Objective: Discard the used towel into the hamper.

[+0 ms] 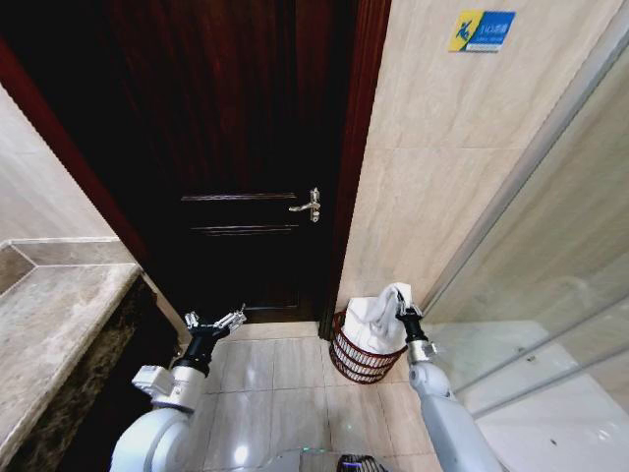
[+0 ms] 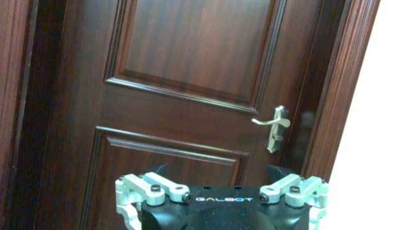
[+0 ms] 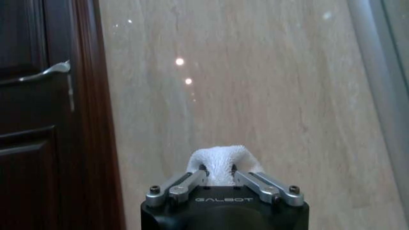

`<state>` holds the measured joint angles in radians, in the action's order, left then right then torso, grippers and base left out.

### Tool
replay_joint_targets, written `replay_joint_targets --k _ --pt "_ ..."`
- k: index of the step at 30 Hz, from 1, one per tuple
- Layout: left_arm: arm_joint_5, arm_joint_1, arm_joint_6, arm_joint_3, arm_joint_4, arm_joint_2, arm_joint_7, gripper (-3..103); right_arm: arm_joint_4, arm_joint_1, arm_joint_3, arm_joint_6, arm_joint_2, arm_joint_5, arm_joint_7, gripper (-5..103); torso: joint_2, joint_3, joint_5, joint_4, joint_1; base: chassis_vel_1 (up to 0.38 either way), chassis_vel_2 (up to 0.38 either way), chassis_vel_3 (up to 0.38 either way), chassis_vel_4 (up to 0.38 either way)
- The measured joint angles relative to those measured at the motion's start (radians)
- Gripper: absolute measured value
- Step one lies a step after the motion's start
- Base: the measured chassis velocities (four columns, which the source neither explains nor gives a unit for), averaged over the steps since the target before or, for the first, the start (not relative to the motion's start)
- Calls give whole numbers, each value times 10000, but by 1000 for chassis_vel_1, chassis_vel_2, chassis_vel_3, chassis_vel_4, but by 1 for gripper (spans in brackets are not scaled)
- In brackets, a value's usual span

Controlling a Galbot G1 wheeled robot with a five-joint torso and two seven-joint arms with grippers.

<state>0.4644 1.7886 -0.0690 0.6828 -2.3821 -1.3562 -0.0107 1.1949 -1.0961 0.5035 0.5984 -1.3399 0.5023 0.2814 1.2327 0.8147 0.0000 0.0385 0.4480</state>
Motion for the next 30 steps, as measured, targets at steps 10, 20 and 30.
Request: replay_joint_targets --k 10,20,30 --pt "0 0 0 0 0 0 0 100 -28 117 -360 -1 -703 -457 128 7 0 0 -1 0 0 0 0 0 0" --pt "0 0 0 0 0 0 0 100 -2158 875 -437 198 -734 377 937 7 0 0 1 1 0 0 0 0 0" --pt "0 0 0 0 0 0 0 100 -5652 1966 213 988 -203 187 2029 7 -2 0 2 0 0 0 0 0 0"
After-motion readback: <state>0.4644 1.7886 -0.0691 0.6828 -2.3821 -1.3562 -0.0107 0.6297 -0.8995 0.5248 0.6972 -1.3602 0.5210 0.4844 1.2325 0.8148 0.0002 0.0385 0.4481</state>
